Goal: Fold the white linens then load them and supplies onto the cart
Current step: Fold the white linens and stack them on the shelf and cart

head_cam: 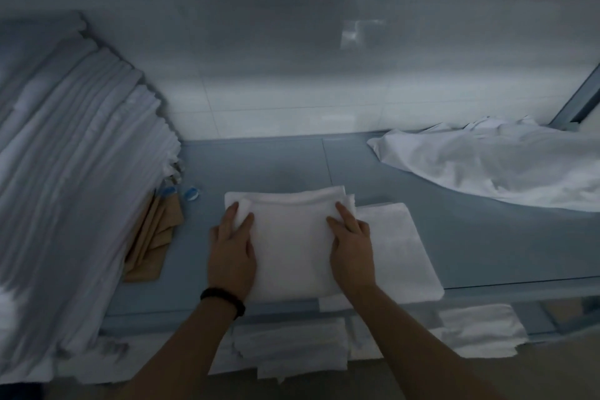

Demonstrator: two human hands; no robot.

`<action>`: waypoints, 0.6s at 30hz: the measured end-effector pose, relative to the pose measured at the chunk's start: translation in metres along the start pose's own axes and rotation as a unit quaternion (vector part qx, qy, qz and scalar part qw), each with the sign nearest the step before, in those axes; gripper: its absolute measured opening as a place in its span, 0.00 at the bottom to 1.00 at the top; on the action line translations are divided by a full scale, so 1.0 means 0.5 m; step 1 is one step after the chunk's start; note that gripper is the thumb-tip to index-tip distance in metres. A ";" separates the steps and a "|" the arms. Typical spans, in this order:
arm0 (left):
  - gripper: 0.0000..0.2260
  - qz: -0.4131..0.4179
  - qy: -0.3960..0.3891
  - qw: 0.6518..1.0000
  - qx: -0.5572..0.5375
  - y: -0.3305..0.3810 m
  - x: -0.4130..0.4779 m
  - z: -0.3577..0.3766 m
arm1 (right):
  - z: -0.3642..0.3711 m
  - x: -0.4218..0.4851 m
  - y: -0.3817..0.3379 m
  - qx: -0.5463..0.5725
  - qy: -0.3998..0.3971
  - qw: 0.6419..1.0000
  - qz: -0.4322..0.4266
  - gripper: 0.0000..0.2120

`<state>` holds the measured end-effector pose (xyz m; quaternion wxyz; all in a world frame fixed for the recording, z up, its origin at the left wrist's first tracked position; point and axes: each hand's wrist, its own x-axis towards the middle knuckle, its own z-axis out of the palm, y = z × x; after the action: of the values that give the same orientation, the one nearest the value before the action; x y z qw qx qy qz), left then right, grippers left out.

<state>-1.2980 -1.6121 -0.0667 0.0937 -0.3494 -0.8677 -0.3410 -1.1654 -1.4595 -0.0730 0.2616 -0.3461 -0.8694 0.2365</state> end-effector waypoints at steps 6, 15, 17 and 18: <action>0.18 0.005 -0.024 0.999 -0.025 0.163 0.011 0.128 | -0.131 0.045 0.167 -0.028 0.014 0.999 0.015 0.17; 0.17 -0.040 -0.092 0.995 -0.019 0.246 0.021 0.262 | -0.174 0.095 0.323 -0.056 -0.066 0.996 0.035 0.17; 0.17 -0.057 -0.110 0.992 -0.009 0.237 0.024 0.270 | -0.160 0.099 0.330 -0.052 -0.075 0.995 0.038 0.17; 0.18 -0.065 -0.122 0.990 -0.002 0.231 0.026 0.274 | -0.152 0.101 0.331 -0.047 -0.077 0.995 0.040 0.18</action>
<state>-1.2198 -1.4546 -0.1031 -0.0355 -0.3316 -0.8928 -0.3028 -1.0705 -1.2980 -0.0993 0.1678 -0.3736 -0.8824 0.2318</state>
